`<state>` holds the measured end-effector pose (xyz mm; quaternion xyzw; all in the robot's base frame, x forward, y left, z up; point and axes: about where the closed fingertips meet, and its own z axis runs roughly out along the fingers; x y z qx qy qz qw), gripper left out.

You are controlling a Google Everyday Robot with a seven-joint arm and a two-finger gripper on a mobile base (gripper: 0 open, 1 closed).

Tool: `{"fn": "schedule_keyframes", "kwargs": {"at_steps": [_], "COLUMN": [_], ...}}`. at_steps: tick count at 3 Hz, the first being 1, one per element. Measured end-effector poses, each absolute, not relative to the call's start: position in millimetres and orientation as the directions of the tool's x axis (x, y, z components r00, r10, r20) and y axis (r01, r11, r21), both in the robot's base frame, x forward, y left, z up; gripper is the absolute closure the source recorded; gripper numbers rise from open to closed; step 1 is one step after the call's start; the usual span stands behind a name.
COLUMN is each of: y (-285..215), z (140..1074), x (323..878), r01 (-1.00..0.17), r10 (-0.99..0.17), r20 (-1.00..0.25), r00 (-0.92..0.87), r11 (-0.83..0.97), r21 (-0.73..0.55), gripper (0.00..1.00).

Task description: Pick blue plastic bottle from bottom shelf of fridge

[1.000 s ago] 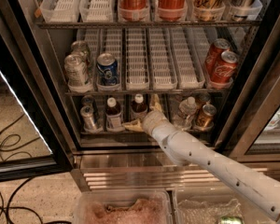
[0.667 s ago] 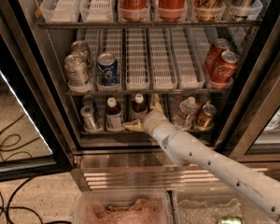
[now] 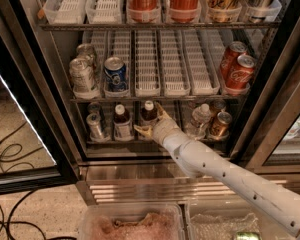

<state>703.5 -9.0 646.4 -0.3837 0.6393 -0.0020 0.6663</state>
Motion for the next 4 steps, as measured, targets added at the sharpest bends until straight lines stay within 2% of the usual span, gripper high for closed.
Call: {"fn": "schedule_keyframes", "kwargs": {"at_steps": [2,3,4], "y": [-9,-5,-6], "z": [647,652,677], "x": [704,702,695], "r01": [-0.488,-0.492,-0.480], "r10": [-0.493,-0.477,-0.460], "r20": [-0.851,-0.859,-0.859], "r00": [0.183,0.186,0.226], "r11": [0.706,0.711,0.714], "r21": [-0.514,-0.502,-0.509], "gripper": [0.87,1.00,1.00]}}
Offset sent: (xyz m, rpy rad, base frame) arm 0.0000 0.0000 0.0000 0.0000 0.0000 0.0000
